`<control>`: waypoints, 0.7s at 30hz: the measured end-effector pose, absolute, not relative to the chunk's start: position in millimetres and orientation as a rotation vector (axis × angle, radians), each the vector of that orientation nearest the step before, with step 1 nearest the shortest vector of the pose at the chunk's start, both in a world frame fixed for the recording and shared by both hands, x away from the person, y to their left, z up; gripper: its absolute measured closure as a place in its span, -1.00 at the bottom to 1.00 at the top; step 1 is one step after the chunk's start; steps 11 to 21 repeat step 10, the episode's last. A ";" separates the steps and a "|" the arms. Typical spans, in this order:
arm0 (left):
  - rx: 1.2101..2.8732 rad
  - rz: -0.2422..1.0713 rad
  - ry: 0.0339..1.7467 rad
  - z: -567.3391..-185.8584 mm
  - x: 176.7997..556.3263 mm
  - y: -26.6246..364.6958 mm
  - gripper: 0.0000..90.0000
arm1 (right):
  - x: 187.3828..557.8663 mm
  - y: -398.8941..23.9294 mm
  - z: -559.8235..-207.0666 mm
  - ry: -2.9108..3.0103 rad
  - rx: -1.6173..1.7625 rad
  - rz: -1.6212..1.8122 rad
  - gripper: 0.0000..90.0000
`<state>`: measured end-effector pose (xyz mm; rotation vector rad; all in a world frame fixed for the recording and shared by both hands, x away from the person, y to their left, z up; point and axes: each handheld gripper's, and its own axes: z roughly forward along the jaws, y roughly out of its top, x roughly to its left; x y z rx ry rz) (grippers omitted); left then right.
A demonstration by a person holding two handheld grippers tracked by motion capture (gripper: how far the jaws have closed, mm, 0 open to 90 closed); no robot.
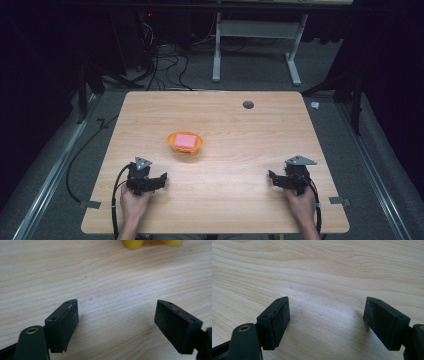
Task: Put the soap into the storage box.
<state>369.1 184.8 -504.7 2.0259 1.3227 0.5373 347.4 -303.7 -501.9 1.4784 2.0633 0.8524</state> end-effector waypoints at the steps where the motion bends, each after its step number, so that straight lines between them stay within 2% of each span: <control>1: 2.016 0.541 1.318 -505.7 368.5 184.7 -0.57 | 347.4 -303.7 -501.9 2.063 1.478 0.852 -0.51; 21: 2.000 0.550 1.307 -507.6 367.3 185.5 -0.57 | 347.4 -303.6 -501.9 2.064 1.477 0.853 -0.51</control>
